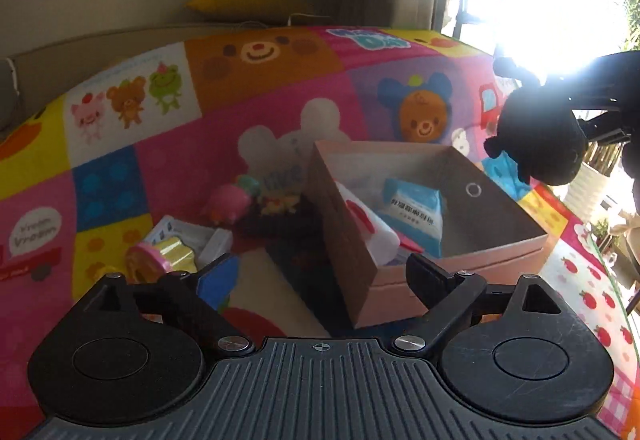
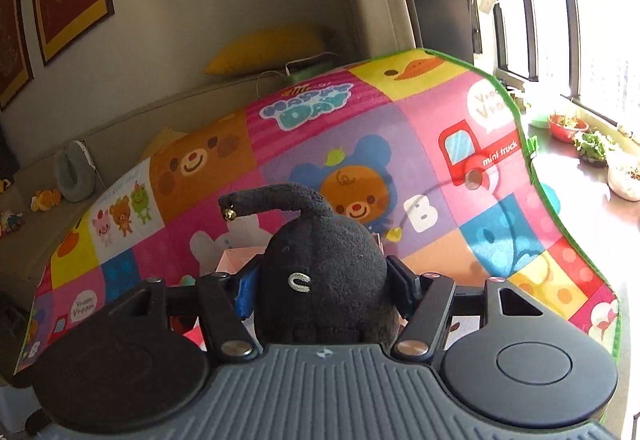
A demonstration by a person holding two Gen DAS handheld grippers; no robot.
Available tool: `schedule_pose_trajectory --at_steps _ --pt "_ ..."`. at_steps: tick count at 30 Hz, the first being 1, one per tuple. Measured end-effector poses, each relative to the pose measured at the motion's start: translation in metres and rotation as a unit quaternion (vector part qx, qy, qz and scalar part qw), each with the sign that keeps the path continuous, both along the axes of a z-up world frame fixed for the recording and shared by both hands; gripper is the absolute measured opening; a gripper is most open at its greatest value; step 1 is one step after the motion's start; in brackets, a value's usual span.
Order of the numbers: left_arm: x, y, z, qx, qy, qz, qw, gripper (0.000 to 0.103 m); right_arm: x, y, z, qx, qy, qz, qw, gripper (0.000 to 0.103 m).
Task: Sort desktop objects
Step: 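Lower the rocket into the pink box with the left gripper while the right gripper carries the plush over it, then lower the black plush toy into the pink box and open the right gripper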
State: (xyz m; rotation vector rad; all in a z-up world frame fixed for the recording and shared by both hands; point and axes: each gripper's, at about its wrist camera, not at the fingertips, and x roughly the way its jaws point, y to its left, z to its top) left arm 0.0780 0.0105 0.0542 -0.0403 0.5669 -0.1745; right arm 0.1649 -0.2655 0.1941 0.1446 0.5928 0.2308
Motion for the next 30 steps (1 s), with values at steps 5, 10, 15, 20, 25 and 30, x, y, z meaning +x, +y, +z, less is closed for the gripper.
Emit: schedule_pose_trajectory --at_steps 5,10,15,20,25,30 --pt "-0.025 0.016 -0.021 0.024 0.022 -0.015 0.9994 0.097 0.024 0.02 -0.043 -0.025 0.061 0.003 0.998 0.069" --pt "-0.034 0.035 -0.037 0.001 0.034 -0.004 0.9994 0.099 0.01 0.031 -0.039 -0.04 0.044 0.007 0.998 0.069" --pt "-0.039 0.041 -0.047 -0.032 0.038 -0.002 0.9988 0.099 0.009 0.076 -0.036 -0.079 0.038 0.052 0.995 0.049" --pt "-0.044 0.043 -0.046 -0.042 0.02 -0.006 0.9989 0.099 0.059 0.108 -0.06 -0.07 0.107 0.032 0.991 0.041" --pt "-0.046 0.047 -0.046 -0.059 0.015 -0.006 0.9982 0.1 0.084 0.122 -0.092 -0.176 0.135 0.025 0.975 0.041" --pt "-0.042 0.052 -0.049 -0.077 0.024 -0.007 0.9967 0.1 0.073 0.107 -0.092 -0.256 0.118 0.011 0.959 0.043"
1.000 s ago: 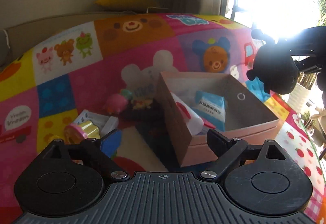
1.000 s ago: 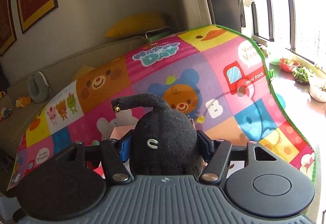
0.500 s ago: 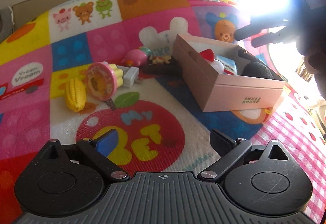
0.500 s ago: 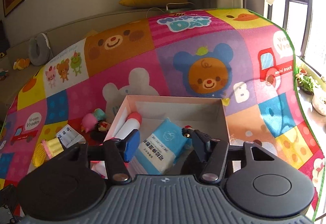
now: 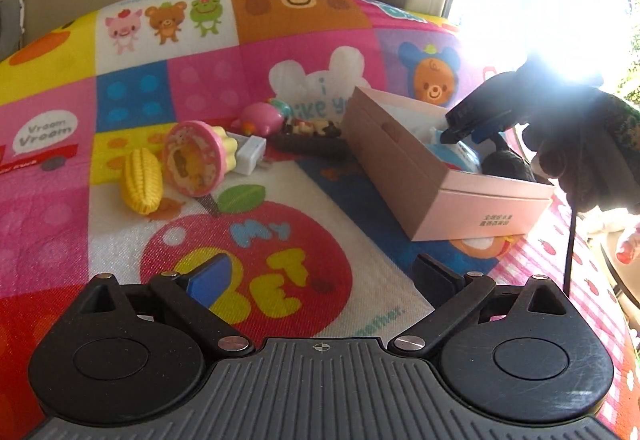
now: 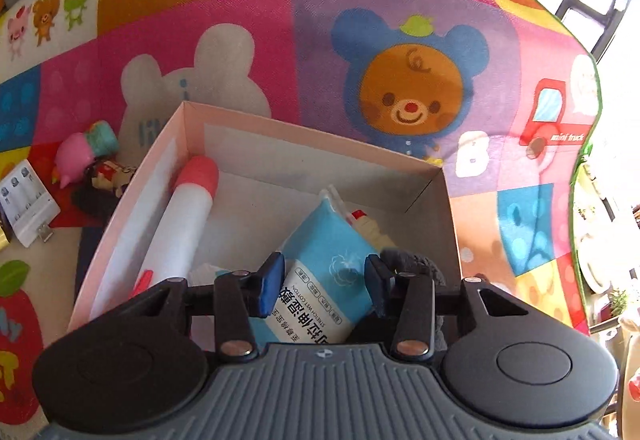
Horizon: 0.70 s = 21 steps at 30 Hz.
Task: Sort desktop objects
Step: 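Lower the black plush toy into the pink box and open the right gripper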
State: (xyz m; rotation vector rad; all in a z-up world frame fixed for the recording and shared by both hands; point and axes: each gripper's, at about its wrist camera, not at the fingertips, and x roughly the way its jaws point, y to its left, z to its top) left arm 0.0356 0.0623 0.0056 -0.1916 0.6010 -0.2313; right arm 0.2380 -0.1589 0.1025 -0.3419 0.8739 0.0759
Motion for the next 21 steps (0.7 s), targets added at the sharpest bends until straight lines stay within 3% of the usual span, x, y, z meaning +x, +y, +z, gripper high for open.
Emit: schedule_pose_trajectory --at_steps 5,9,12,16,19,21 --pt "0.0 0.003 -0.001 -0.009 0.0 0.005 0.9999 0.1 -0.025 -0.041 0.048 0.121 -0.041 -0.005 0.992 0.043" --pt "0.0 0.004 -0.001 -0.012 0.001 0.007 0.9999 0.101 -0.049 -0.075 0.071 0.146 -0.09 -0.031 0.985 0.043" --pt "0.0 0.004 -0.001 -0.011 0.001 0.011 0.9999 0.101 -0.056 -0.101 0.059 0.14 -0.09 -0.073 0.983 0.043" --pt "-0.001 0.003 -0.001 -0.005 0.001 0.015 0.9999 0.102 -0.055 -0.127 0.022 0.147 -0.044 -0.121 0.981 0.042" --pt "-0.001 0.002 -0.001 -0.002 0.002 0.017 0.9999 0.102 -0.061 -0.133 0.009 0.169 -0.045 -0.129 0.976 0.042" --pt "-0.001 0.003 -0.001 -0.002 0.004 0.018 0.9998 0.102 -0.06 -0.134 0.01 0.211 -0.036 -0.127 0.969 0.042"
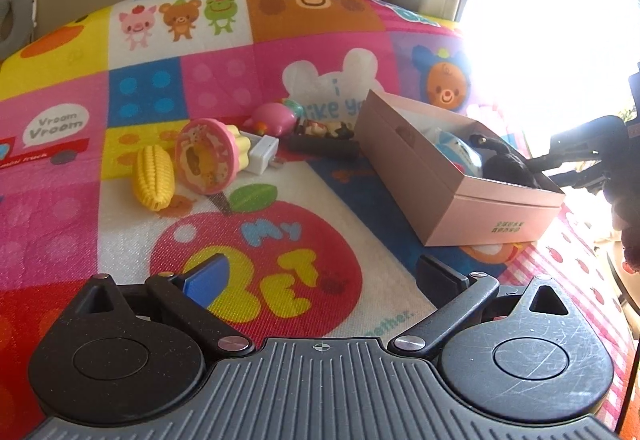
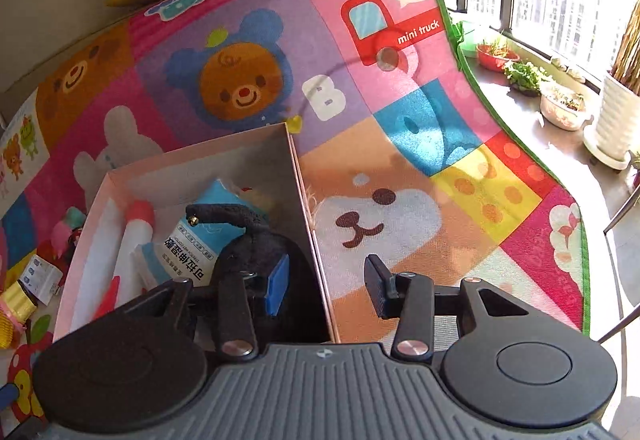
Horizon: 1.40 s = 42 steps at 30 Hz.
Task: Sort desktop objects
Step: 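Lower the black plush toy into the pink box and open the right gripper, then grasp the pink-and-teal toy with the right gripper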
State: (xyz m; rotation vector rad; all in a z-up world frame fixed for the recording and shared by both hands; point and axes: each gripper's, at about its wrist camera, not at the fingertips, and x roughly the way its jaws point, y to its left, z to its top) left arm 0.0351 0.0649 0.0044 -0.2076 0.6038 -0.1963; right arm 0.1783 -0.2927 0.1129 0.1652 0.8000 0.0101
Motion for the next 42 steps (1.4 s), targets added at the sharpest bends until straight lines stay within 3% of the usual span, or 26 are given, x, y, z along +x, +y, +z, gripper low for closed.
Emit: schedule_pose_trajectory --at_steps 2,7,10,15,20,24,26,28,33,36,38,39,41,42 --pt "0.0 0.001 0.0 -0.003 0.001 0.003 1.0 0.102 0.004 0.005 -0.001 0.039 0.005 0.004 0.999 0.047" --pt "0.0 0.005 -0.001 -0.011 0.002 0.01 0.9999 0.102 0.01 0.036 0.002 -0.004 -0.01 0.011 1.0 0.046" --pt "0.001 0.006 -0.001 -0.016 0.004 0.011 0.9998 0.102 -0.003 0.056 0.022 -0.06 -0.067 0.011 0.996 0.046" --pt "0.002 0.011 0.001 -0.021 0.007 0.008 0.9997 0.102 -0.025 0.122 0.049 -0.097 -0.117 0.115 0.982 0.051" --pt "0.001 0.027 0.009 0.046 -0.023 0.035 0.9981 0.103 0.0 0.199 0.042 -0.075 -0.056 0.208 0.974 0.051" --pt "0.004 0.051 0.004 -0.009 -0.003 0.049 0.9988 0.103 0.056 0.242 0.028 -0.066 -0.001 0.209 0.976 0.042" --pt "0.003 0.053 0.004 -0.018 -0.005 0.052 0.9985 0.103 0.089 0.255 0.015 -0.017 0.041 0.21 0.977 0.042" --pt "0.003 0.051 0.004 -0.015 -0.009 0.046 0.9988 0.103 0.112 0.266 0.002 0.0 0.06 0.188 0.98 0.051" --pt "0.003 0.052 0.002 -0.026 -0.01 0.04 0.9988 0.103 0.139 0.29 -0.024 -0.048 0.074 0.182 0.979 0.078" --pt "0.004 0.054 0.001 -0.038 -0.007 0.041 0.9984 0.103 0.134 0.291 -0.027 -0.052 0.075 0.195 0.977 0.08" --pt "0.004 0.054 0.001 -0.038 -0.007 0.042 0.9984 0.103 0.126 0.289 -0.025 -0.054 0.075 0.21 0.973 0.07" --pt "0.004 0.054 0.001 -0.037 -0.008 0.042 0.9984 0.103 0.121 0.289 -0.024 -0.057 0.074 0.219 0.971 0.051" --pt "0.004 0.053 0.001 -0.036 -0.009 0.043 0.9984 0.103 0.113 0.287 -0.02 -0.043 0.078 0.234 0.968 0.035" --pt "0.004 0.053 0.001 -0.036 -0.009 0.044 0.9984 0.103 0.109 0.287 -0.017 -0.042 0.078 0.237 0.968 0.021"
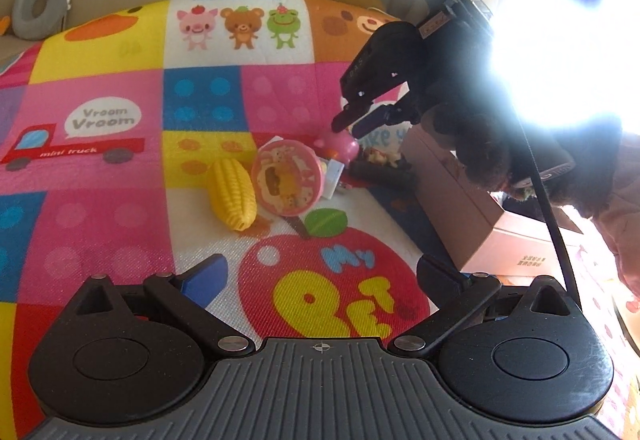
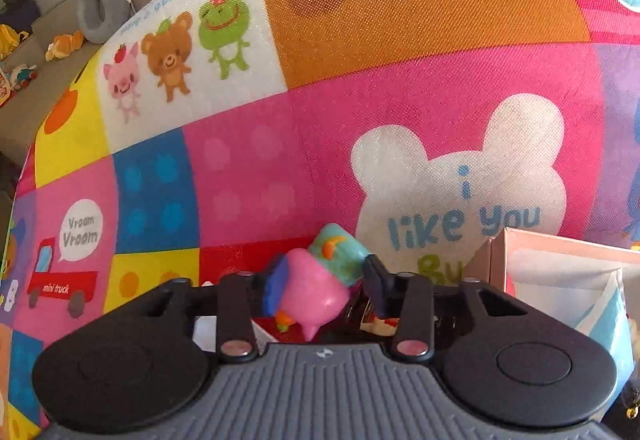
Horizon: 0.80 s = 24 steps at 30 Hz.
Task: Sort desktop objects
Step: 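Grasp the pink-and-teal toy with the right gripper, then set the pink-and-teal toy on the mat beside the box with the right gripper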
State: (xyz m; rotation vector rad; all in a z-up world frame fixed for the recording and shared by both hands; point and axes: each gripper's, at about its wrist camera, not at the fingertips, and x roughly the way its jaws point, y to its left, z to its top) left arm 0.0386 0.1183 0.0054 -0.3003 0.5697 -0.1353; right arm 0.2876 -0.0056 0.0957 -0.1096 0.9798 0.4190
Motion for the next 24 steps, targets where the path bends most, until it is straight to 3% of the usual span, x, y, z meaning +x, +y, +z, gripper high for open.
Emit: schedule_pose_trajectory --at_steps 3,6,8,9,10,13,16,21,24 --pt "0.0 0.001 -0.001 -0.002 0.001 0.006 1.0 0.103 -0.01 0.003 0.007 -0.003 0.003 0.004 1.0 0.01" --pt "0.0 -0.002 0.0 0.008 0.001 0.009 0.9999 0.103 -0.016 0.004 0.01 -0.004 0.0 0.012 1.0 0.014" --pt "0.0 -0.005 0.0 0.018 0.0 0.008 0.9998 0.103 -0.012 0.005 0.009 -0.006 -0.007 -0.008 1.0 0.041" --pt "0.0 -0.006 0.0 0.023 0.002 0.009 0.9997 0.103 -0.01 0.005 0.008 -0.007 -0.013 -0.02 1.0 0.059" --pt "0.001 -0.007 0.0 0.028 0.005 0.011 0.9995 0.103 -0.003 0.009 0.003 -0.012 -0.022 -0.031 0.999 0.063" --pt "0.004 -0.009 -0.001 0.035 0.016 0.008 0.9992 0.103 0.016 0.019 -0.014 -0.027 -0.005 -0.039 0.999 0.058" --pt "0.004 -0.008 -0.001 0.033 0.019 0.008 0.9992 0.103 0.009 0.02 -0.012 -0.032 -0.018 -0.031 0.999 0.053" --pt "0.004 -0.005 -0.002 0.022 0.021 0.01 0.9995 0.103 -0.047 -0.014 0.044 0.03 -0.057 0.011 0.998 0.053" --pt "0.005 -0.005 -0.002 0.023 0.023 0.01 0.9994 0.103 -0.105 -0.044 0.073 0.032 -0.095 0.051 0.994 0.053"
